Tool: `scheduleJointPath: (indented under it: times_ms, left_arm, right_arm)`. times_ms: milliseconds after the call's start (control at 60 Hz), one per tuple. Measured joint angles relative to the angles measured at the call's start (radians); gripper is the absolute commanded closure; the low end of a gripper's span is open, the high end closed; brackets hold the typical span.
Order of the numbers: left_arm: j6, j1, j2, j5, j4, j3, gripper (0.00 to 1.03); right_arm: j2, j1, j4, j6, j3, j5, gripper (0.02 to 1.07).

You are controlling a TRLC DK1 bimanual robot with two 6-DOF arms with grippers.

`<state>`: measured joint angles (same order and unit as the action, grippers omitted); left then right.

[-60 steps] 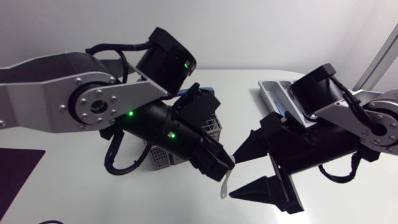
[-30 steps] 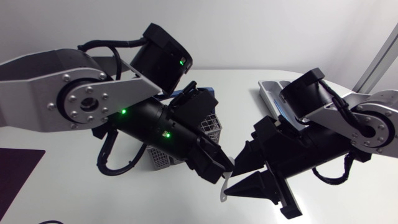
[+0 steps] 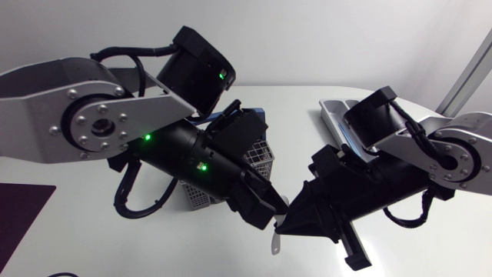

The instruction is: Unload the cutlery basket into the drawer organizer.

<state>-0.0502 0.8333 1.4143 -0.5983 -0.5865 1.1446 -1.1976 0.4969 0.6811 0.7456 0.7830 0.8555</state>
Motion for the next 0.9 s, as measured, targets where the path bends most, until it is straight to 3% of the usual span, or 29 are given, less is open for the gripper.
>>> scheduleJointPath:
  times_ms: [83, 100, 133, 150, 217, 267, 317, 517, 617, 900]
  left_arm:
    - [0.000, 0.000, 0.000, 0.000, 0.000, 0.000, 0.91]
    - [0.000, 0.000, 0.000, 0.000, -0.001, 0.000, 0.80]
    - [0.000, 0.000, 0.000, 0.002, -0.006, 0.002, 0.73]
    - [0.000, 0.000, 0.000, 0.004, -0.008, 0.002, 0.64]
    - [0.000, 0.000, 0.000, 0.004, -0.013, 0.003, 0.45]
    - [-0.001, 0.000, 0.000, 0.004, -0.018, 0.009, 0.21]
    - [-0.001, 0.000, 0.000, 0.003, -0.019, 0.018, 0.05]
    - [-0.016, -0.029, 0.016, 0.004, -0.019, 0.059, 0.05]
    - [-0.037, -0.055, 0.023, 0.046, -0.019, 0.074, 0.05]
    - [-0.117, -0.118, 0.041, 0.293, -0.018, 0.104, 0.04]
  right_arm:
    - [-0.001, 0.000, 0.000, 0.011, 0.000, 0.002, 1.01]
    - [-0.001, 0.000, 0.000, 0.012, -0.002, 0.003, 1.01]
    - [0.000, 0.000, 0.000, 0.015, -0.004, 0.009, 1.01]
    - [0.000, 0.000, 0.000, 0.015, -0.005, 0.011, 1.01]
    - [-0.001, 0.001, 0.000, 0.015, -0.006, 0.012, 1.01]
    - [0.000, 0.001, 0.000, 0.015, -0.008, 0.011, 1.01]
    - [0.000, 0.001, 0.000, 0.014, -0.010, 0.009, 1.01]
    - [0.000, 0.001, 0.007, 0.014, -0.019, 0.008, 1.01]
    - [0.007, -0.001, 0.016, 0.014, -0.020, 0.005, 1.01]
    - [0.061, -0.097, 0.027, 0.020, -0.026, -0.077, 1.01]
